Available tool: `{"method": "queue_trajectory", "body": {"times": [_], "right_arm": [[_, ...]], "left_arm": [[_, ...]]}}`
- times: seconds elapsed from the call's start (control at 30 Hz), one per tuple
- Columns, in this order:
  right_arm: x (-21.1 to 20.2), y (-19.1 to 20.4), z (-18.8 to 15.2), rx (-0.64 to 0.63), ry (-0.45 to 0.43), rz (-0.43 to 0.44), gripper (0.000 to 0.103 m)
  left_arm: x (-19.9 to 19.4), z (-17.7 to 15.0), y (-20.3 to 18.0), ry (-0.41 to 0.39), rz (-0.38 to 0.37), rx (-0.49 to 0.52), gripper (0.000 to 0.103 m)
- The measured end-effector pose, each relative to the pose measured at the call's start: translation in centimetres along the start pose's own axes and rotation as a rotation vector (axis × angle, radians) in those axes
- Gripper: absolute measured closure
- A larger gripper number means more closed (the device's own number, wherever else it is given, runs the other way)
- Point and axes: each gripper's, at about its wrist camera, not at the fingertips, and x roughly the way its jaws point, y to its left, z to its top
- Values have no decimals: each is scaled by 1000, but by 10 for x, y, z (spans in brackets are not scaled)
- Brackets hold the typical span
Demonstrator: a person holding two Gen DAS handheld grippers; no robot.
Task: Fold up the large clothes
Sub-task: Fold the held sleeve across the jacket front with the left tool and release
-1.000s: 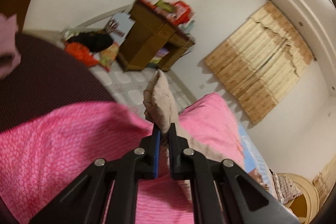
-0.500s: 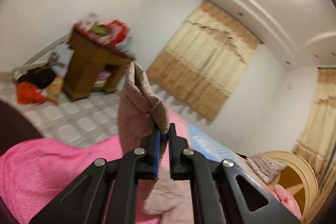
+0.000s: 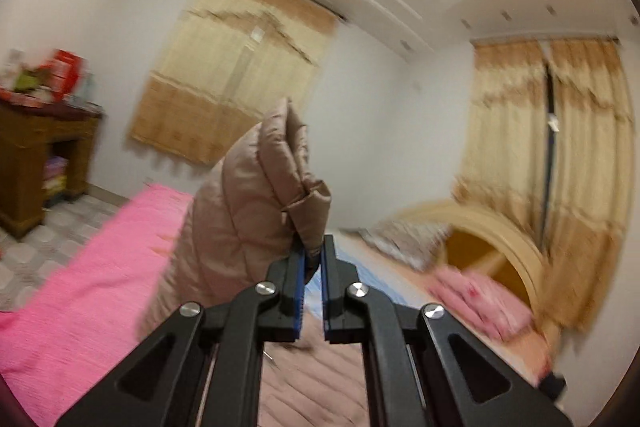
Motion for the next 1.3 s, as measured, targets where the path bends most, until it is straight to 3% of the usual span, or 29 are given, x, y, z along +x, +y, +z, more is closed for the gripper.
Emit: {"method": "queue_trajectory", "body": {"times": [0.2,0.47,0.57,0.6,0.67,0.7,0.73,0.83,0.9,1.07,1.2,1.3], "right_arm": [[-16,-24,-18,76,4,-42,19],[-35,-55,-54,195,47,-107,19],[-44,-63,-64,229,52,-127,19],[-48,-67,-67,242,50,-143,19],[-55,-73,-68,264,38,-168,19],[-59,-77,-69,276,28,-181,19],[-64,-83,-67,299,11,-200,19],[-79,-96,-59,350,-57,-217,19],[-88,-102,-46,383,-117,-225,19],[-61,-89,-4,333,-132,-145,19],[-18,-75,16,299,-74,-87,19],[18,-61,17,268,3,-39,19]], "left_arm": [[36,-80,-42,185,-92,79,97],[74,-180,-49,438,-96,161,96],[81,-196,-81,517,-76,259,92],[79,-198,-88,538,-69,299,86],[63,-191,-95,537,-78,329,59],[59,-183,-100,516,-90,335,35],[47,-174,-100,471,-94,339,21],[26,-148,-93,396,-72,344,11],[26,-135,-78,372,5,372,1],[68,-122,-2,390,340,381,1],[104,-136,68,495,576,316,1],[104,-159,101,590,643,260,1]]}}
